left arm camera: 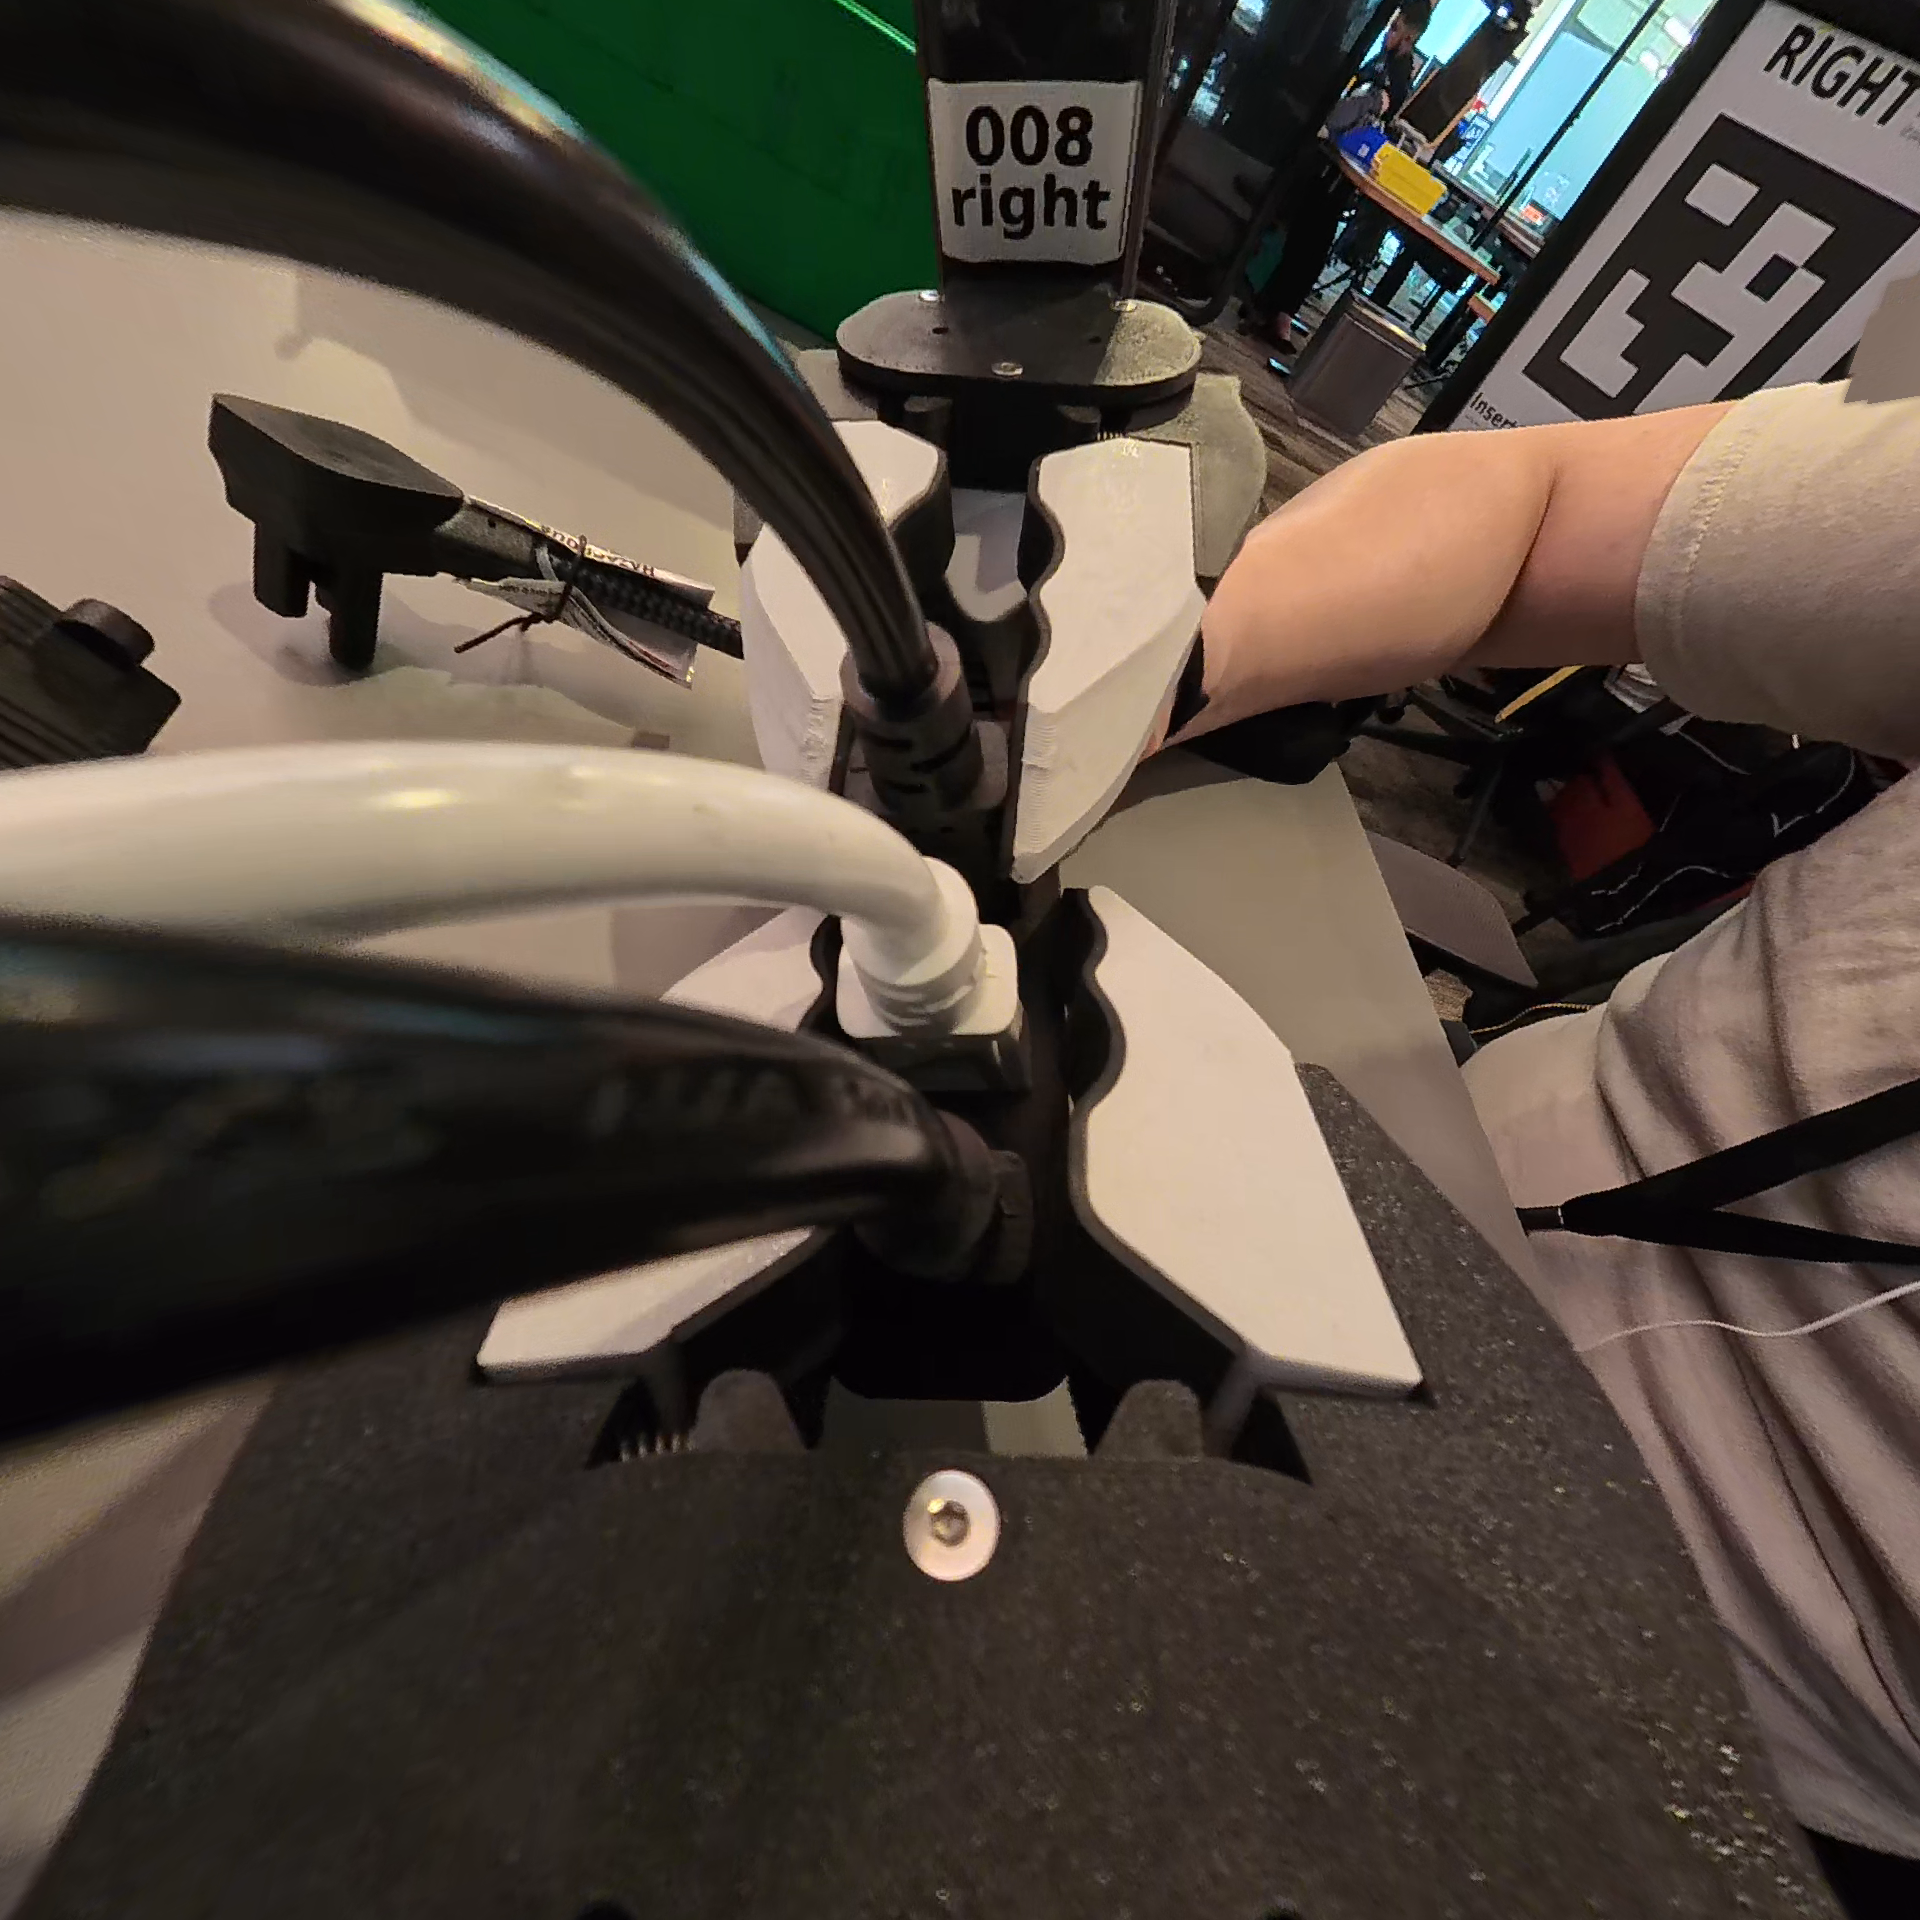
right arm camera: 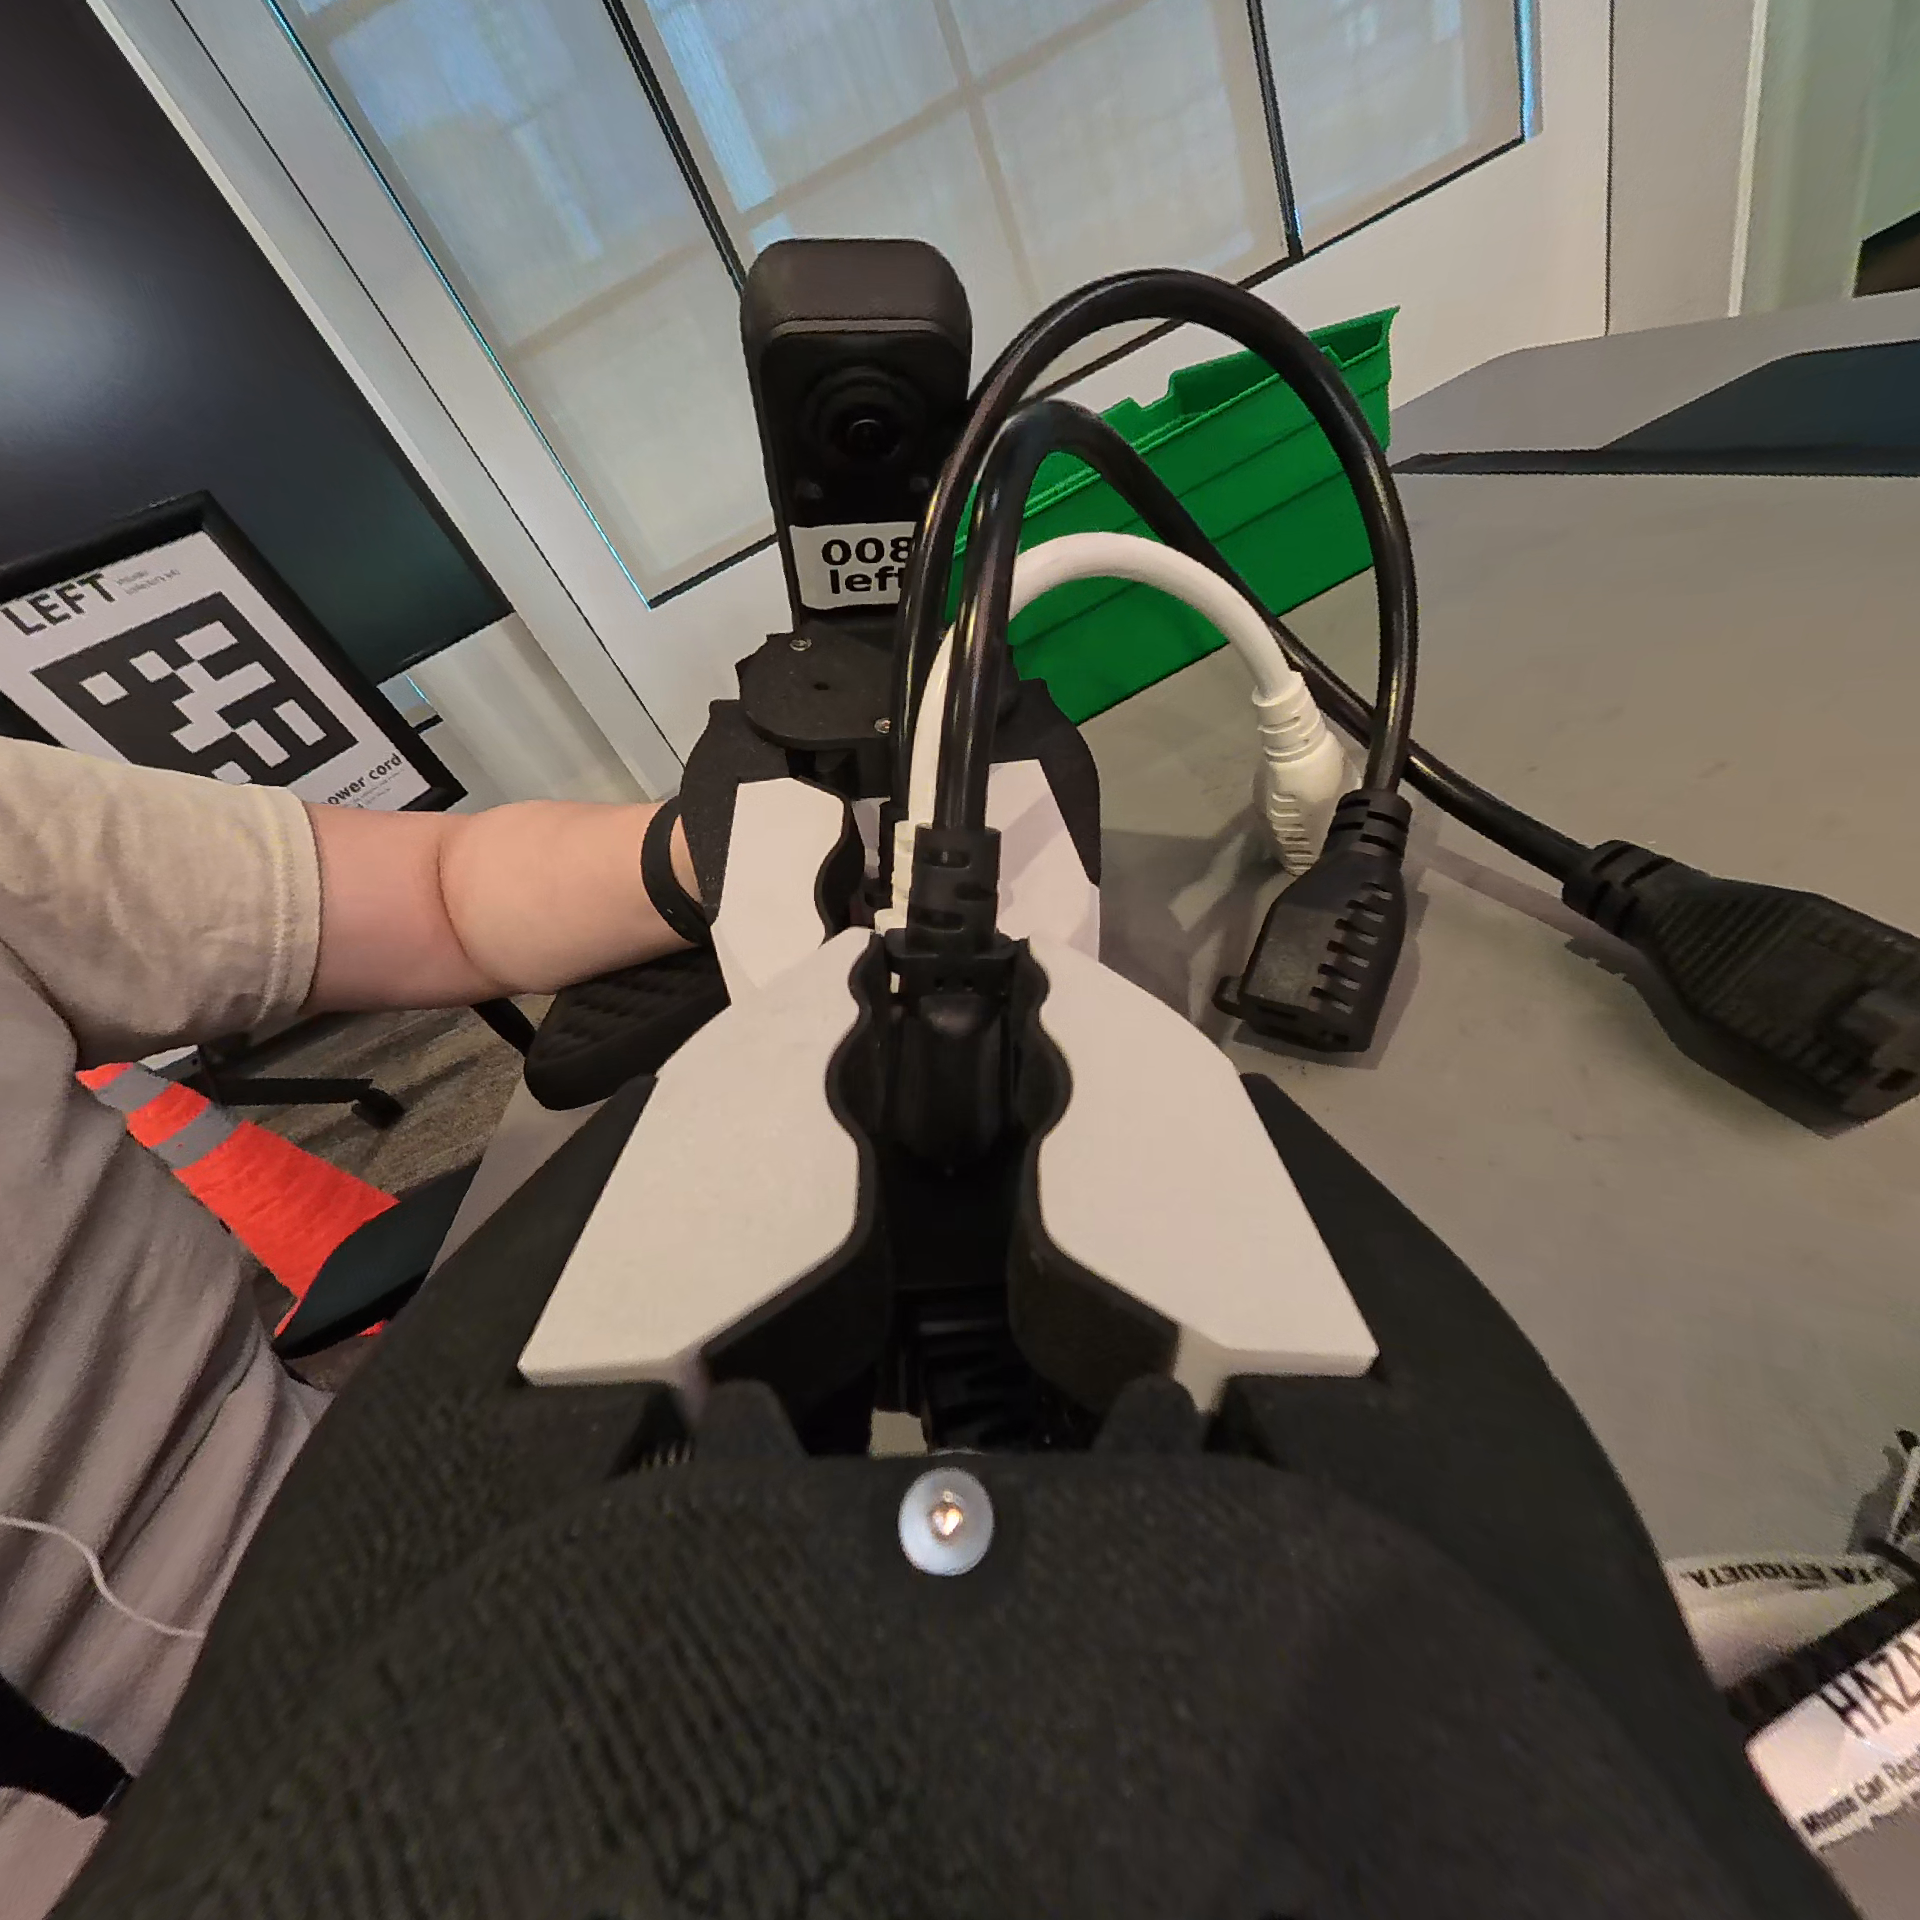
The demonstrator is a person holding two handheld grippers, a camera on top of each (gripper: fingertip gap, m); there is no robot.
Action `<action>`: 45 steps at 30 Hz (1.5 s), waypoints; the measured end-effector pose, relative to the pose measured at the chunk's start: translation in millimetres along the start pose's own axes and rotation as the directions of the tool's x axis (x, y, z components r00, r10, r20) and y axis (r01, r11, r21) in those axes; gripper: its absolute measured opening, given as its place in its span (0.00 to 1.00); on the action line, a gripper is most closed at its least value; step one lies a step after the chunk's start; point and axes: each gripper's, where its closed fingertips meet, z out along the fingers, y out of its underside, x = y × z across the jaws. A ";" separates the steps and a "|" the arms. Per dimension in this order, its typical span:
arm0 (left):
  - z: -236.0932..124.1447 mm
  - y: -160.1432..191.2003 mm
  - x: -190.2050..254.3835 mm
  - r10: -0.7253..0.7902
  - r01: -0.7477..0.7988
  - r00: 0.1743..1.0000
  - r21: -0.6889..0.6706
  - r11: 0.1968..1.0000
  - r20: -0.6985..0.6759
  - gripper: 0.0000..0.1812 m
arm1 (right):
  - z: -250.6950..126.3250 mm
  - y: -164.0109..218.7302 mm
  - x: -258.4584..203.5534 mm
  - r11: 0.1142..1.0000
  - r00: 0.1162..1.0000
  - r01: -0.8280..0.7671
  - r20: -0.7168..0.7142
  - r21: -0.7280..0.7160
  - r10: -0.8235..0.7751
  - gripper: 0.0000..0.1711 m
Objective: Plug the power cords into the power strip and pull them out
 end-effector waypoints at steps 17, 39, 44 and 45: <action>9.9 19.4 1.2 0.046 -0.039 0.998 -0.133 0.990 0.052 0.22 | -4.2 24.8 -2.8 0.963 1.000 0.021 -0.005 -0.269 -0.023 0.10; 4.9 8.3 2.5 -0.020 0.020 1.000 -0.042 0.999 0.011 0.22 | -3.6 7.6 -4.7 0.996 0.998 0.061 0.027 -0.071 -0.059 0.12; 8.0 13.8 3.2 0.023 -0.019 0.999 -0.083 0.996 0.039 0.22 | -0.7 18.5 -7.9 0.966 0.989 0.151 0.030 -0.210 -0.148 0.11; 9.0 15.0 3.3 0.027 -0.023 0.999 -0.094 0.995 0.041 0.22 | -1.7 20.5 -8.1 0.948 0.985 0.169 0.028 -0.268 -0.168 0.12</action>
